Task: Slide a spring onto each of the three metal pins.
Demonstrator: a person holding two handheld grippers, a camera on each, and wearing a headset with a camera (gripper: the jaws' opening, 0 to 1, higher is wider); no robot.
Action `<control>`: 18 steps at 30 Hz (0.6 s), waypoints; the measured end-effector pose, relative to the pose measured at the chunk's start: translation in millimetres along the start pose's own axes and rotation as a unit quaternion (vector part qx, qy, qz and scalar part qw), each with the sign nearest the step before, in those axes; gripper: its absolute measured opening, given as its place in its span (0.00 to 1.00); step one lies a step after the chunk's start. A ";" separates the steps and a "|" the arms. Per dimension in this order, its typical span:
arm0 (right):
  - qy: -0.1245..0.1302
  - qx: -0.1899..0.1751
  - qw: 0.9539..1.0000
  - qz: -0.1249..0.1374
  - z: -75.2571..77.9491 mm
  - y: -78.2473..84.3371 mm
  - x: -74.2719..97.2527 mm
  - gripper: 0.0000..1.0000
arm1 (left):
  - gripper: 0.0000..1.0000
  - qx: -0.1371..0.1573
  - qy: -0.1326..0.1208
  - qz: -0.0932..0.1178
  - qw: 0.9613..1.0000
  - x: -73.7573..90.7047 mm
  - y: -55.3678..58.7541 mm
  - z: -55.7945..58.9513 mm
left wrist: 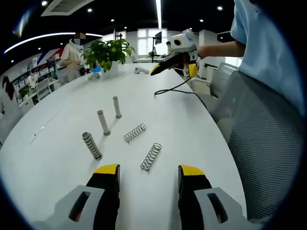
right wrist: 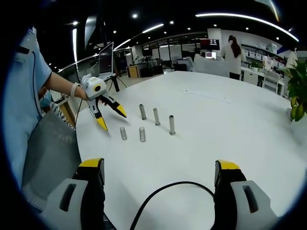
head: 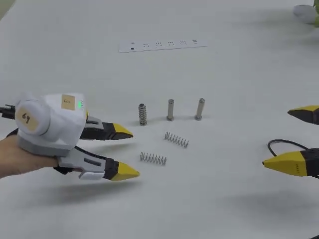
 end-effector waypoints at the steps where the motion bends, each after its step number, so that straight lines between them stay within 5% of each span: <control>1: 0.000 -0.001 1.000 0.001 -0.2 0.8 0.7 0.94 | 0.42 -0.004 0.002 -0.001 1.000 -1.8 -0.2 -0.3; 18: 0.001 -0.012 1.000 0.004 -2.4 9.5 7.9 0.94 | 0.21 -0.039 0.023 -0.008 0.999 -18.9 -1.9 -1.6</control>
Point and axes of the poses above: the centre of the closed fingertips' face, and the gripper's own axes: x roughly backward along the fingers, z roughly to its right, y roughly out of its underside, the point moved 1 cm from there along x, roughly backward along the fingers, and after that the axes turned 14 degrees about -z, right-handed, at the moved point
